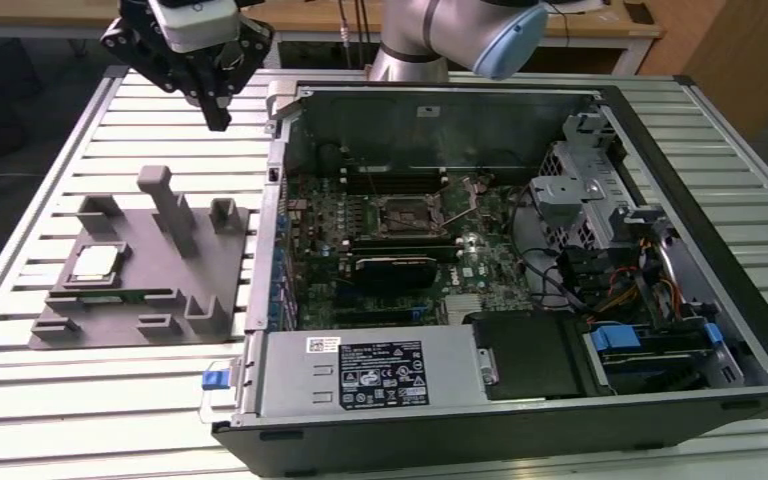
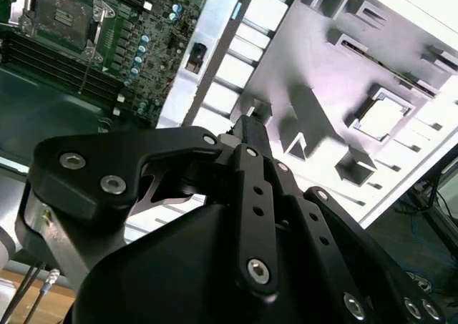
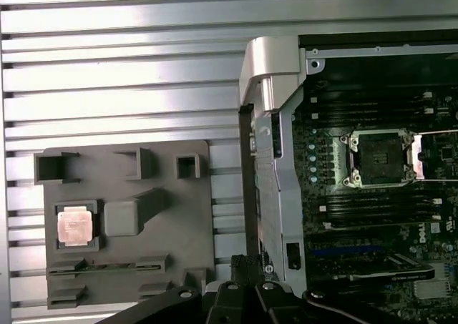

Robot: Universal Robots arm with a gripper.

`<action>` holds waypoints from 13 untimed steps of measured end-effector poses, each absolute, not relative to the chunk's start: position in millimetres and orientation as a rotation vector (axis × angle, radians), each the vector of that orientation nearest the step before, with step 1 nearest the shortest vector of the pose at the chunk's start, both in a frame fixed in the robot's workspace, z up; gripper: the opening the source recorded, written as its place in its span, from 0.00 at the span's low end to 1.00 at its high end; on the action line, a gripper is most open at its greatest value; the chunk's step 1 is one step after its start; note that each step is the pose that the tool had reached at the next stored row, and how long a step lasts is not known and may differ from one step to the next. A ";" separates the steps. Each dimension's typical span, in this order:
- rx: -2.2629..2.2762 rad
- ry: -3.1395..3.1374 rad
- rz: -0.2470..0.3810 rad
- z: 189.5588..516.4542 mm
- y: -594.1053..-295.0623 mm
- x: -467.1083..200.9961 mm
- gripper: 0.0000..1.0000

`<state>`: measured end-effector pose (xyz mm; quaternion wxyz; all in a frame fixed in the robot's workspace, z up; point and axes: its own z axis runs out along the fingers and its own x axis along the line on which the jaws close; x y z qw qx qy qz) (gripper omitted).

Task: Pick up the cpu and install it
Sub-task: 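Reach for the cpu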

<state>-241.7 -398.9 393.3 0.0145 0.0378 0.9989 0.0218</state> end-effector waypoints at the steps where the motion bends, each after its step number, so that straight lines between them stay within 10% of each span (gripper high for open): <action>1: 0.118 3.110 0.068 393.3 -398.9 -243.3 0.11; 13: 0.118 3.109 0.068 393.3 -398.9 -269.0 0.11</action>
